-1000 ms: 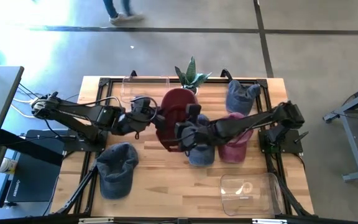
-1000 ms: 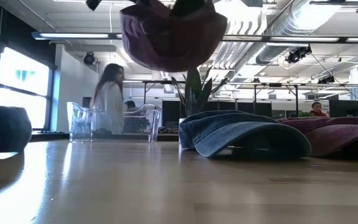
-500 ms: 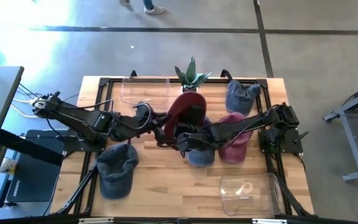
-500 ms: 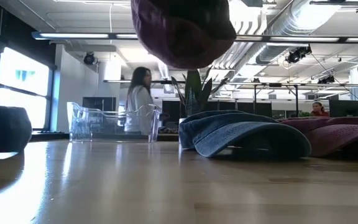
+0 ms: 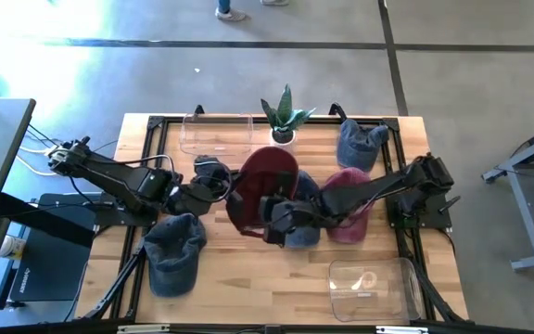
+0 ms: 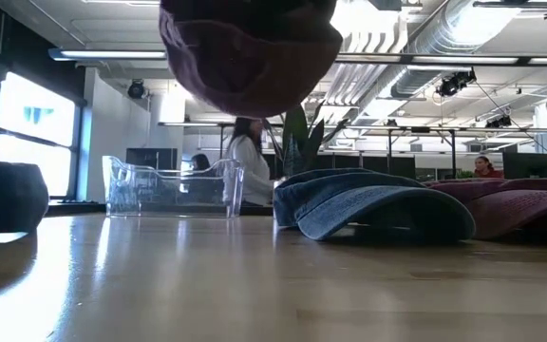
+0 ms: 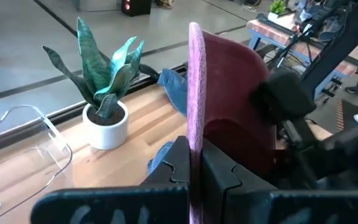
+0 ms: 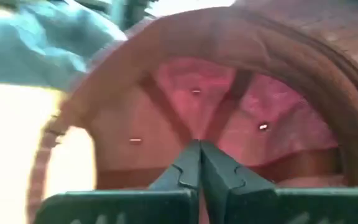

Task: Pick & Place hat
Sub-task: Put the left red cap into the top transparent bin

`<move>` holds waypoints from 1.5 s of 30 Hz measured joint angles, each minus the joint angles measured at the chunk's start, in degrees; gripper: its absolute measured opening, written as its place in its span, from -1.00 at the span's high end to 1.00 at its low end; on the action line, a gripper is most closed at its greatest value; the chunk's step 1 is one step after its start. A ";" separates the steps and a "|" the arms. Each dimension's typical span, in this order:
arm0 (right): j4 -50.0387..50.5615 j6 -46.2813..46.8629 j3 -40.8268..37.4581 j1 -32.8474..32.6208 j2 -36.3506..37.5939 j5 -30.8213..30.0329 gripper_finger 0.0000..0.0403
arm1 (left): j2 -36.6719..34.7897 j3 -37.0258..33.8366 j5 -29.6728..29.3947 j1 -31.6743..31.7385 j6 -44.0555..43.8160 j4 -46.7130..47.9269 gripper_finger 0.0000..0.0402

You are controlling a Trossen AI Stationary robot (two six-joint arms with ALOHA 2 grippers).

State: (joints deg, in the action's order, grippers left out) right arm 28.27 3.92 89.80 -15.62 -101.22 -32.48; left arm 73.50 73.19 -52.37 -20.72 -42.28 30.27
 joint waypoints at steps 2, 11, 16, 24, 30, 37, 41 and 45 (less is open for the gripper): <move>0.63 3.28 0.02 0.68 2.42 4.02 0.98 | 0.06 0.03 0.06 0.01 -0.03 -0.10 1.00; 4.25 16.32 0.15 6.69 17.23 18.07 0.50 | 0.65 0.12 -0.13 0.01 -0.70 1.03 1.00; 14.58 28.96 0.04 10.28 24.20 16.07 0.22 | 0.60 0.09 0.32 0.07 -2.61 1.77 1.00; 14.19 35.10 -5.20 11.46 25.61 23.74 0.06 | 0.60 0.09 -0.23 0.08 -3.04 1.74 1.00; -9.01 42.61 -18.81 11.54 25.51 26.49 0.11 | 0.60 0.09 -1.04 0.09 -3.50 1.89 1.00; -20.63 47.65 -26.93 11.06 25.52 17.73 0.60 | 0.60 0.05 -0.91 0.10 -8.47 5.43 1.00; -19.73 46.39 -27.03 11.19 25.48 16.70 0.93 | 0.58 0.07 0.96 0.10 -11.06 7.54 0.99; -17.75 51.92 -25.53 11.12 25.46 21.31 0.88 | 0.46 0.04 8.88 1.07 -17.61 4.93 0.95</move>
State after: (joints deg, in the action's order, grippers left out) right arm 10.52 55.84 64.27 -4.50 -75.77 -11.17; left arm 73.96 73.23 -43.49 -19.65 -59.89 35.20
